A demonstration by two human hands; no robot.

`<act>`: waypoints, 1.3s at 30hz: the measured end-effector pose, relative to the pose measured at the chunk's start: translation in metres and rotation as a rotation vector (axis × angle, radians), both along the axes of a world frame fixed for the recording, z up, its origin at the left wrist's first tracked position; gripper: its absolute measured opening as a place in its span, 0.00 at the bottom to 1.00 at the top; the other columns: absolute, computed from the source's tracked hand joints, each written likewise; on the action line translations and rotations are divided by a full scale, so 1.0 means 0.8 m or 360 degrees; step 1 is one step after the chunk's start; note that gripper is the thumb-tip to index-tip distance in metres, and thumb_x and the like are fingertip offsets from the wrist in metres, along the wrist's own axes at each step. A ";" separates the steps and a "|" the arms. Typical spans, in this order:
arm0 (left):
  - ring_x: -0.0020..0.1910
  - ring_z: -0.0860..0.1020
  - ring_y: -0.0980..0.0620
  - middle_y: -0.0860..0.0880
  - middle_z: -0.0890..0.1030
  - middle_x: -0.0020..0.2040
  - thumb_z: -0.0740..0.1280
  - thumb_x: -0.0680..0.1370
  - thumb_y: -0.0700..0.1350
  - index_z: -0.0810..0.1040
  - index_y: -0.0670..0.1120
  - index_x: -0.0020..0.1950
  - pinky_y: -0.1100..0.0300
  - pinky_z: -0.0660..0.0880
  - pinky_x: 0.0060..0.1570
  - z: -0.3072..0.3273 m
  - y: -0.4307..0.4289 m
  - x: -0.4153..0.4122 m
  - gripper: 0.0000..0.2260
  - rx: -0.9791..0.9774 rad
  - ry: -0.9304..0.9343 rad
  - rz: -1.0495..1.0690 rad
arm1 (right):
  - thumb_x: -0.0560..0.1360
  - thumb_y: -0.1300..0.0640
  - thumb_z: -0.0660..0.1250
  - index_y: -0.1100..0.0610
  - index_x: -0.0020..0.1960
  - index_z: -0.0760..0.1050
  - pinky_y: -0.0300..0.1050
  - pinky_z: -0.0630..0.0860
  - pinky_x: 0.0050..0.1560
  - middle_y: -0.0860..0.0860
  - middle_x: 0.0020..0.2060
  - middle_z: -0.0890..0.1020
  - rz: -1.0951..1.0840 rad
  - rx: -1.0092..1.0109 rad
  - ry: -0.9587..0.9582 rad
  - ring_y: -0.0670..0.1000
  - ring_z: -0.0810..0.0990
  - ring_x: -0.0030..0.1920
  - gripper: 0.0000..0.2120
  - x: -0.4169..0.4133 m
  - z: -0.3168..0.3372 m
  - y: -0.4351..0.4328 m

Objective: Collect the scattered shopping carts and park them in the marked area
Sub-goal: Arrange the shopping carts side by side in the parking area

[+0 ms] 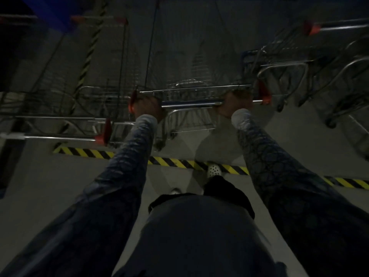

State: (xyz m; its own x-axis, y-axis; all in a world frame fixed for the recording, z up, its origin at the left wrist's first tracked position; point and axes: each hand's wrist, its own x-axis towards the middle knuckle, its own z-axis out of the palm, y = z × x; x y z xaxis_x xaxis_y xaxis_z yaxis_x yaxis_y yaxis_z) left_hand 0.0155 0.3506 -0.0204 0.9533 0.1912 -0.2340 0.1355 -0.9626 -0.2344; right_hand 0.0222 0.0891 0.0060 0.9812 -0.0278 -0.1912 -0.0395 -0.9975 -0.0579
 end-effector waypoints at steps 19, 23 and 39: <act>0.44 0.83 0.43 0.46 0.84 0.43 0.69 0.72 0.55 0.81 0.45 0.47 0.51 0.74 0.50 0.022 0.021 -0.148 0.13 -0.0153 -0.0135 -0.0030 | 0.71 0.34 0.65 0.55 0.60 0.79 0.54 0.70 0.60 0.58 0.57 0.82 -0.0003 -0.0258 0.0068 0.62 0.78 0.60 0.29 -0.131 -0.013 0.024; 0.46 0.83 0.43 0.45 0.84 0.46 0.69 0.74 0.54 0.81 0.45 0.49 0.52 0.71 0.42 0.026 0.025 -0.156 0.13 -0.0125 -0.0129 -0.0105 | 0.70 0.33 0.66 0.55 0.62 0.78 0.55 0.71 0.60 0.58 0.58 0.81 0.0002 -0.0271 0.0088 0.62 0.78 0.60 0.31 -0.141 -0.013 0.029; 0.50 0.81 0.39 0.42 0.84 0.46 0.60 0.71 0.53 0.82 0.46 0.51 0.45 0.72 0.61 0.002 0.073 -0.177 0.18 -0.0319 -0.0463 -0.0601 | 0.73 0.35 0.65 0.58 0.63 0.76 0.54 0.71 0.60 0.59 0.60 0.80 -0.0101 -0.0281 0.0031 0.62 0.78 0.61 0.31 -0.164 -0.015 0.037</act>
State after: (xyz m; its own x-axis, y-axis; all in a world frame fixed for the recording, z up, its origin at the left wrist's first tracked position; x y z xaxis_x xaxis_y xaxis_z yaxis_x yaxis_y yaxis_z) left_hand -0.1263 0.4086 -0.0187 0.9783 -0.2001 0.0544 -0.1978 -0.9792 -0.0446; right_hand -0.1092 0.1183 -0.0060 0.9725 -0.1243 -0.1968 -0.1021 -0.9876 0.1191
